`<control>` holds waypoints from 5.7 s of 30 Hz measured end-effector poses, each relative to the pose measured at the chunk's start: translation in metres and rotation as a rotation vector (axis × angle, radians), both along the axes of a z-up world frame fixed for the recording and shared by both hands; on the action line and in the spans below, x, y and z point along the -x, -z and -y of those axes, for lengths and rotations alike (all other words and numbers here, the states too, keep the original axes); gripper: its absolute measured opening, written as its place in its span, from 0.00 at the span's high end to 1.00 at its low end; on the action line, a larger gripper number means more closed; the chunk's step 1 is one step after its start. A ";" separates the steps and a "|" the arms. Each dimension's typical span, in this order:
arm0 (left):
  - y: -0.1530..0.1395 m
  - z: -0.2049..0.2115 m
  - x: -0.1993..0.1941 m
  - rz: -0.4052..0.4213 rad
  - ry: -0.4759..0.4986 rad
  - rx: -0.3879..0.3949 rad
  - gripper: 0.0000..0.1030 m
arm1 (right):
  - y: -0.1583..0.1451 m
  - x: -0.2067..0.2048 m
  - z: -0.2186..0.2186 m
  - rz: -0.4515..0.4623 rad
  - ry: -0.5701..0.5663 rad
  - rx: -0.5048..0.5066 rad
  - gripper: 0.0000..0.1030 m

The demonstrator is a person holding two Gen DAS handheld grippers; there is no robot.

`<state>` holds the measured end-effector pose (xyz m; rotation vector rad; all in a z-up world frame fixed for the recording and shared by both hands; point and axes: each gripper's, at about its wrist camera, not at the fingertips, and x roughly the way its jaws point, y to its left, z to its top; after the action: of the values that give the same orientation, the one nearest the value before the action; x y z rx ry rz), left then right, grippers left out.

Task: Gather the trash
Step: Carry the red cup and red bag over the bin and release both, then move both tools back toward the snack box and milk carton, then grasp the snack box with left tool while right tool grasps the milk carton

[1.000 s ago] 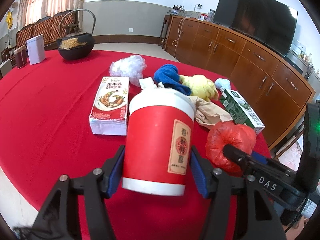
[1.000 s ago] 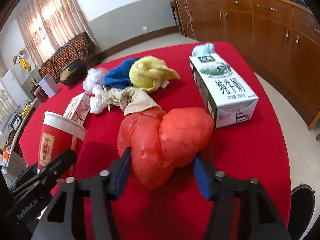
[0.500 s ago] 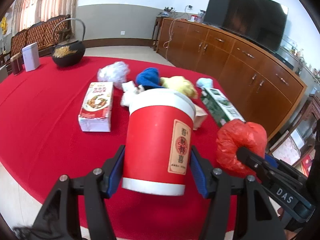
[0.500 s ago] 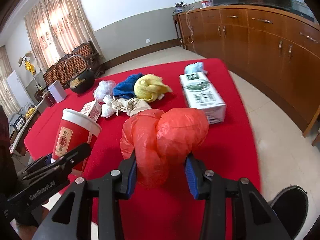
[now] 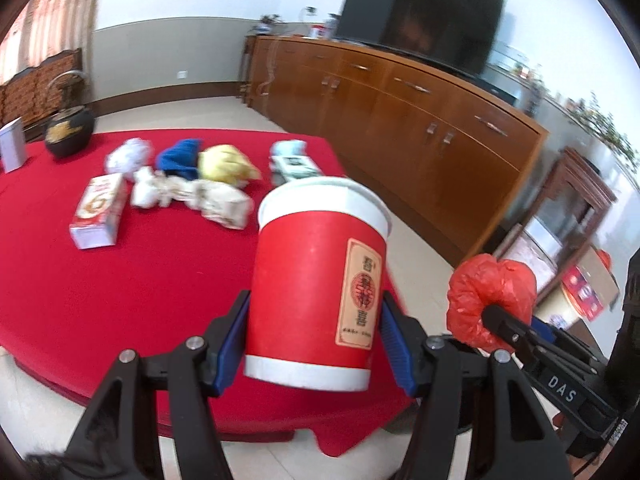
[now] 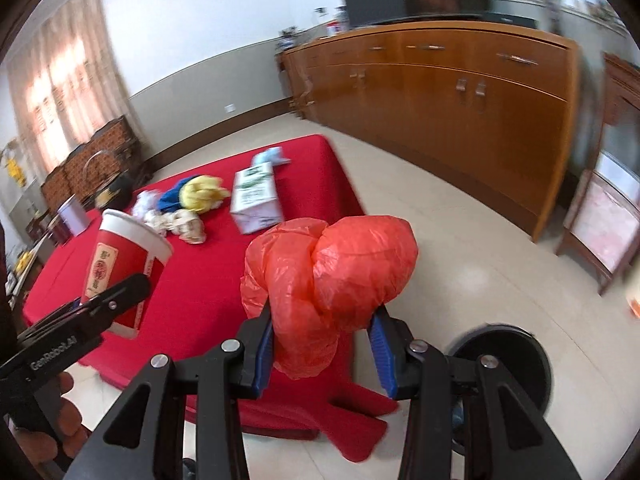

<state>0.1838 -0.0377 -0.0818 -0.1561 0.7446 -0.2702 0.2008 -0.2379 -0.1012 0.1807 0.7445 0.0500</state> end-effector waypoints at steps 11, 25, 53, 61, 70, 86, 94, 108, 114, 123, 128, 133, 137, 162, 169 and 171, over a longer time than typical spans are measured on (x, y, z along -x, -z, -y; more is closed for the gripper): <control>0.000 0.094 0.028 -0.008 0.200 -0.001 0.39 | -0.002 0.074 0.104 -0.009 0.210 0.017 0.57; 0.030 0.174 0.045 -0.063 0.338 -0.042 0.39 | 0.038 0.123 0.198 -0.096 0.377 -0.030 0.57; 0.152 0.259 -0.012 -0.336 0.404 -0.113 0.37 | 0.172 0.036 0.277 -0.392 0.450 -0.125 0.55; 0.155 0.266 -0.024 -0.364 0.385 -0.103 0.20 | 0.173 0.027 0.283 -0.407 0.489 -0.061 0.26; 0.103 0.242 -0.014 -0.237 0.358 -0.127 0.20 | 0.119 0.049 0.273 -0.304 0.546 -0.003 0.26; -0.003 0.126 0.006 -0.066 0.186 -0.087 0.20 | 0.017 0.061 0.161 -0.138 0.351 -0.035 0.11; -0.028 0.039 0.011 -0.001 0.008 -0.116 0.20 | -0.022 0.046 0.071 -0.023 0.145 -0.018 0.11; -0.037 -0.090 0.013 0.028 -0.233 -0.132 0.20 | -0.049 0.012 -0.047 0.060 -0.080 0.014 0.11; -0.032 -0.124 -0.002 0.014 -0.296 -0.136 0.20 | -0.050 -0.013 -0.076 0.058 -0.127 0.038 0.11; -0.015 -0.154 -0.037 -0.016 -0.340 -0.129 0.20 | -0.036 -0.058 -0.101 0.041 -0.155 0.046 0.11; -0.004 -0.164 -0.057 -0.035 -0.357 -0.128 0.20 | -0.024 -0.089 -0.109 0.023 -0.161 0.050 0.11; 0.007 -0.171 -0.079 -0.057 -0.363 -0.140 0.20 | -0.012 -0.121 -0.114 0.008 -0.161 0.063 0.11; 0.017 -0.177 -0.096 -0.078 -0.370 -0.151 0.20 | -0.001 -0.143 -0.115 -0.010 -0.162 0.076 0.11; 0.061 -0.192 -0.154 -0.139 -0.391 -0.162 0.27 | 0.067 -0.257 -0.119 -0.140 -0.158 0.101 0.11; 0.066 -0.199 -0.155 -0.161 -0.393 -0.117 0.48 | 0.072 -0.265 -0.127 -0.154 -0.184 0.100 0.41; 0.066 -0.198 -0.156 -0.162 -0.391 -0.118 0.48 | 0.072 -0.266 -0.129 -0.158 -0.186 0.097 0.42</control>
<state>0.3396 0.1607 -0.1481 -0.2095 0.8710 0.1604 0.4672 -0.1092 -0.1732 0.0224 0.9181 0.1774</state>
